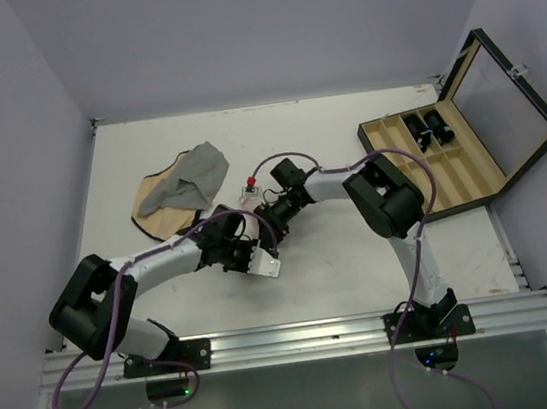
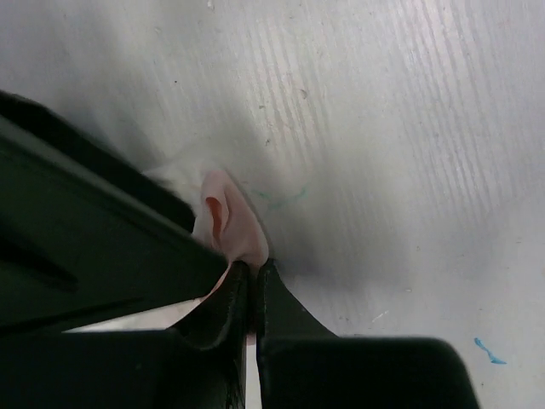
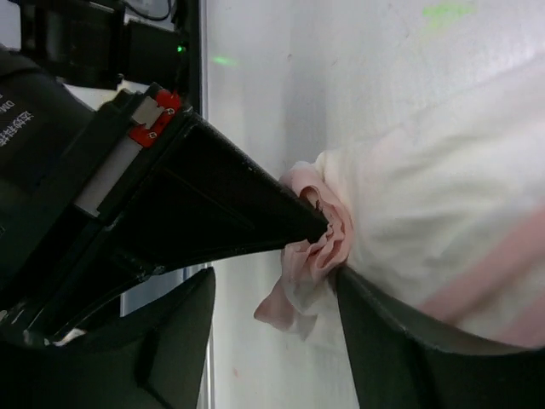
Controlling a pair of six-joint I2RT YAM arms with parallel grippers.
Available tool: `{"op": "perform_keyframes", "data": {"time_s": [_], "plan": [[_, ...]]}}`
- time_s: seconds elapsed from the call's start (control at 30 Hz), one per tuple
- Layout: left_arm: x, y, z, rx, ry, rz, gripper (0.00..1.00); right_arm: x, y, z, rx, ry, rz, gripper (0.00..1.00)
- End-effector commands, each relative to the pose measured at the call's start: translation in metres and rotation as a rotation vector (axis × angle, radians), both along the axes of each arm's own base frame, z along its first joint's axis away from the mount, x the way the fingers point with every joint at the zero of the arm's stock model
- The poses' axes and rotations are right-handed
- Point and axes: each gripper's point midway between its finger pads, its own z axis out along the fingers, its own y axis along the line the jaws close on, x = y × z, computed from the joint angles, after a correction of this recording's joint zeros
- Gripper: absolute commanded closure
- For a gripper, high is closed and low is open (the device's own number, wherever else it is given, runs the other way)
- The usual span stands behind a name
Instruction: Roll the underwear
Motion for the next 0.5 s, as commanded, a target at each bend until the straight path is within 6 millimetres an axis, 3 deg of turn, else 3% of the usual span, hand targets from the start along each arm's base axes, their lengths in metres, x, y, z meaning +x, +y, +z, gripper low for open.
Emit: {"op": "perform_keyframes", "data": {"time_s": [0.0, 0.07, 0.17, 0.23, 0.3, 0.33, 0.37, 0.4, 0.43, 0.47], "plan": [[-0.048, 0.023, -0.021, 0.139, 0.290, 0.075, 1.00, 0.043, -0.023, 0.000, -0.133, -0.225, -0.057, 0.33], [-0.060, 0.029, -0.025, 0.183, 0.377, 0.092, 1.00, 0.066, -0.027, 0.021, -0.147, -0.323, -0.085, 0.23], [-0.071, 0.031, -0.024, 0.218, 0.469, 0.106, 1.00, 0.097, -0.050, 0.043, -0.178, -0.409, -0.163, 0.21], [-0.076, 0.029, -0.022, 0.242, 0.541, 0.124, 1.00, 0.107, -0.064, 0.057, -0.202, -0.461, -0.203, 0.21], [-0.076, 0.021, -0.015, 0.221, 0.589, 0.131, 1.00, 0.114, -0.083, 0.067, -0.206, -0.483, -0.233, 0.23], [-0.082, 0.022, -0.016, 0.246, 0.641, 0.144, 1.00, 0.111, -0.092, 0.067, -0.216, -0.490, -0.237, 0.24], [-0.084, 0.020, -0.015, 0.246, 0.672, 0.146, 1.00, 0.112, -0.100, 0.085, -0.192, -0.536, -0.251, 0.25], [-0.082, 0.014, -0.008, 0.231, 0.716, 0.153, 1.00, 0.104, -0.108, 0.086, -0.199, -0.540, -0.250, 0.27], [-0.085, 0.015, -0.014, 0.259, 0.774, 0.167, 1.00, 0.100, -0.112, 0.091, -0.187, -0.577, -0.236, 0.28], [-0.084, 0.013, -0.015, 0.263, 0.810, 0.178, 1.00, 0.095, -0.117, 0.114, -0.157, -0.646, -0.239, 0.30]]}}
